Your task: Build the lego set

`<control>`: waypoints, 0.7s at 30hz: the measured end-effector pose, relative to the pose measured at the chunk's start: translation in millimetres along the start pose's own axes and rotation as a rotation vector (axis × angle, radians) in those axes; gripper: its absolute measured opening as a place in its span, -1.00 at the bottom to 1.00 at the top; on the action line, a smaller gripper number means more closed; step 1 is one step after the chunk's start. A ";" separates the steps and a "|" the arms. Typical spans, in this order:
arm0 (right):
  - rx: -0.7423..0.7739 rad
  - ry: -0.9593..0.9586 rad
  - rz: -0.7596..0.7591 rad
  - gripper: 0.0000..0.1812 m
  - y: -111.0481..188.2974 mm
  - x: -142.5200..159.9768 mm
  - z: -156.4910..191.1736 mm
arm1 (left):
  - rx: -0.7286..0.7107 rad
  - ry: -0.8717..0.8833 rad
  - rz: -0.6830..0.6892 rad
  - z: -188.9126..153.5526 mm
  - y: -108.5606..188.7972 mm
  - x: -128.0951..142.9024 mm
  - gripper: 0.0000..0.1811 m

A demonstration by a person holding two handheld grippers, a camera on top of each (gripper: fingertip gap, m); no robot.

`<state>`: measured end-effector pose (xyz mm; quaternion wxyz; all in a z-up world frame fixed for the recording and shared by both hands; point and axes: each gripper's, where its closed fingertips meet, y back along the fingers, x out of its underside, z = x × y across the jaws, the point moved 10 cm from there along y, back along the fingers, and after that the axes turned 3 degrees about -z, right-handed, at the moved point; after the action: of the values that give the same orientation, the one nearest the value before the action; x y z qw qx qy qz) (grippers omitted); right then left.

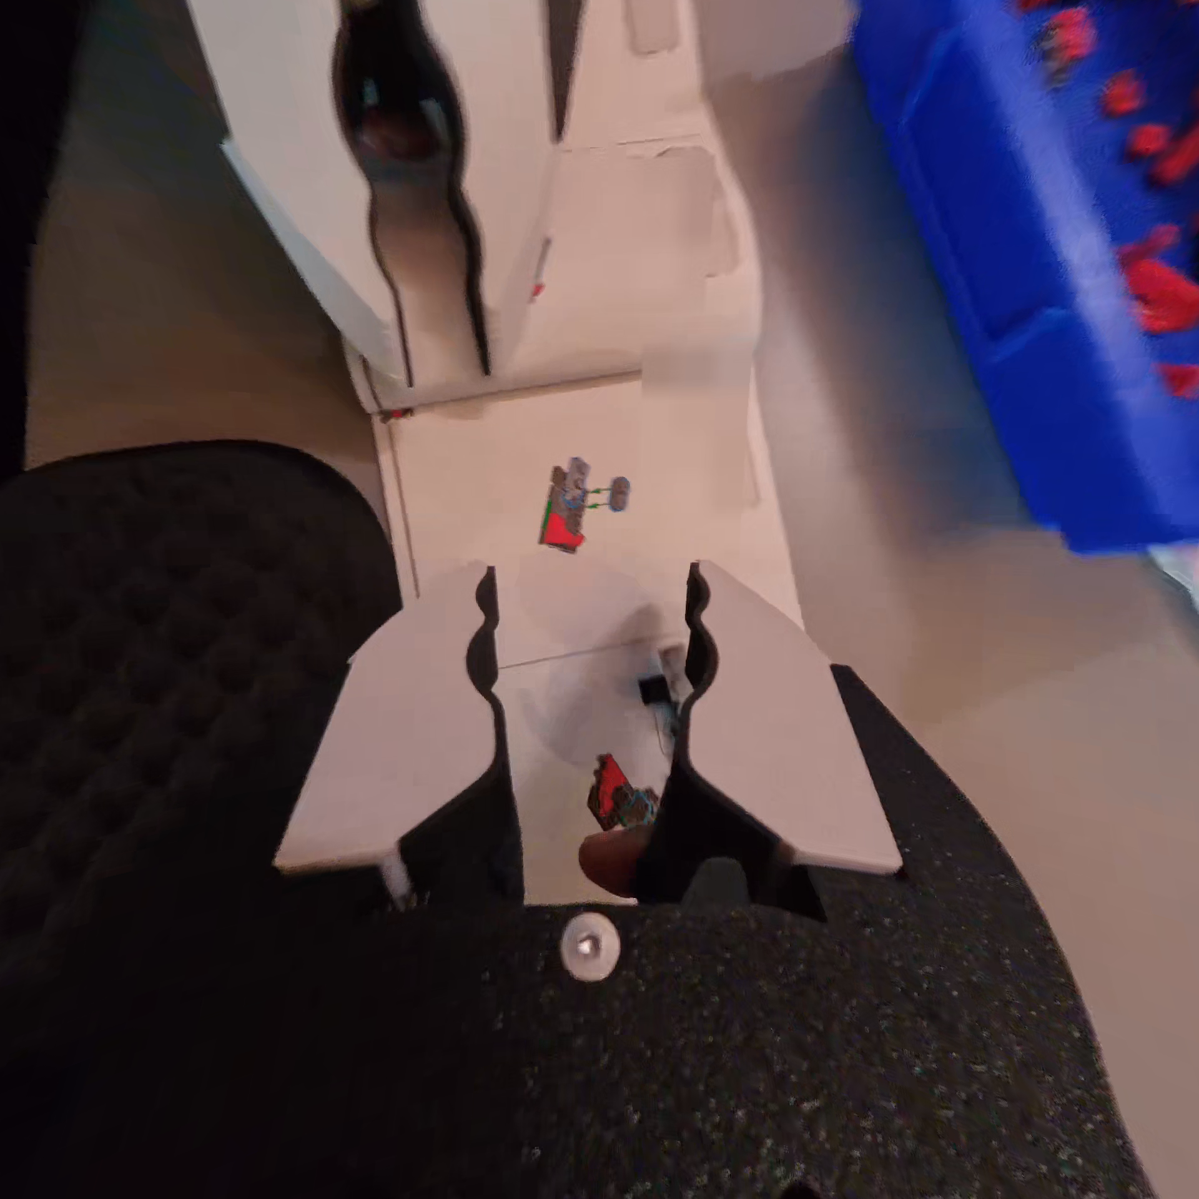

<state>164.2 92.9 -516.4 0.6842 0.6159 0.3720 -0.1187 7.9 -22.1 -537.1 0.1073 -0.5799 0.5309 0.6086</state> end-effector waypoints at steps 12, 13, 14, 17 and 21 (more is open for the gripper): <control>0.143 -0.240 -0.217 -0.42 10.7 55.1 -17.0 | -0.010 -0.047 0.053 -3.6 -3.3 1.9 -0.81; 0.134 -0.236 -0.200 -0.44 7.0 54.4 -17.2 | -0.008 -0.044 0.053 -3.3 -2.7 2.1 -0.82; 0.142 -0.216 -0.202 -0.55 7.1 53.8 -16.5 | -0.007 -0.040 0.052 -2.9 -1.9 2.4 -0.82; 0.153 -0.189 -0.189 -0.56 13.3 60.4 -12.1 | 0.005 -0.026 0.047 -1.7 0.1 3.0 -0.83; 0.238 -0.242 -0.198 -0.56 28.4 78.3 -11.1 | 0.030 -0.010 0.049 -0.5 2.1 3.8 -0.83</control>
<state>232.2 132.4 -545.9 0.6312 0.6342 0.3291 -0.3017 5.5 -25.2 -539.0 0.1036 -0.5618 0.5535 0.6060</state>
